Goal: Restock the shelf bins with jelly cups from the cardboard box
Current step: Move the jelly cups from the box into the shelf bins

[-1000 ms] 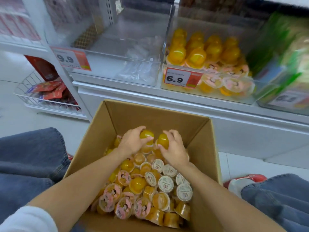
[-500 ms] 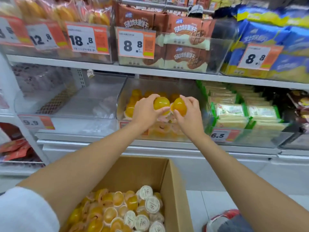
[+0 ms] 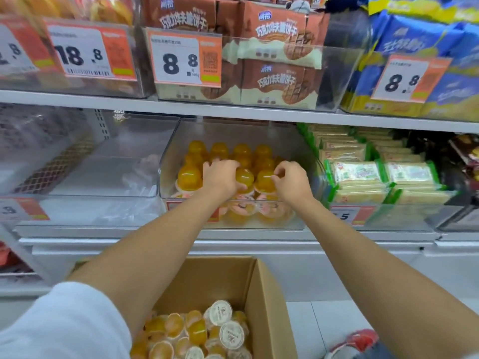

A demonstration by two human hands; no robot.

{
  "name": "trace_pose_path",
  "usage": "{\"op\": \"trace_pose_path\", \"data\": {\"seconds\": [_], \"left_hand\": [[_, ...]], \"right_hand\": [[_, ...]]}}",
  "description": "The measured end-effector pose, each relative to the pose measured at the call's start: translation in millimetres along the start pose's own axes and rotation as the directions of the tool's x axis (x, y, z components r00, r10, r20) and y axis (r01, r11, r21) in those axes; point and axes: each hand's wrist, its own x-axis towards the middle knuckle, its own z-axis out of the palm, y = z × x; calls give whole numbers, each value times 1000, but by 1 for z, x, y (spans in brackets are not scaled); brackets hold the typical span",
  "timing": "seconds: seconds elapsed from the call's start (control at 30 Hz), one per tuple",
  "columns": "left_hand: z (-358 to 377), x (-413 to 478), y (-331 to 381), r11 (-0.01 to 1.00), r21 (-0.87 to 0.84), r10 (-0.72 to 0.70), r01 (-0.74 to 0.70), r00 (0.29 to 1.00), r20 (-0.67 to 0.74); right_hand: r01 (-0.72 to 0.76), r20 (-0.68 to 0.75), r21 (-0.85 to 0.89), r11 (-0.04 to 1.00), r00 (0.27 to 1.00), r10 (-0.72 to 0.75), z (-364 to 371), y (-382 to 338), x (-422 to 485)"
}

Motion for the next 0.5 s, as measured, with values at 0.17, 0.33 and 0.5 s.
{"op": "trace_pose_path", "data": {"seconds": [0.17, 0.33, 0.5], "left_hand": [[-11, -35, -8, 992, -88, 63, -88, 964, -257], [-9, -117, -38, 952, -242, 93, -188, 930, -356], [35, -204, -114, 977, -210, -33, 29, 999, -12]], "right_hand": [[263, -172, -70, 962, 947, -271, 1, -13, -39], [367, -247, 28, 930, 904, -349, 38, -46, -118], [230, 233, 140, 963, 938, -258, 114, -55, -195]]}}
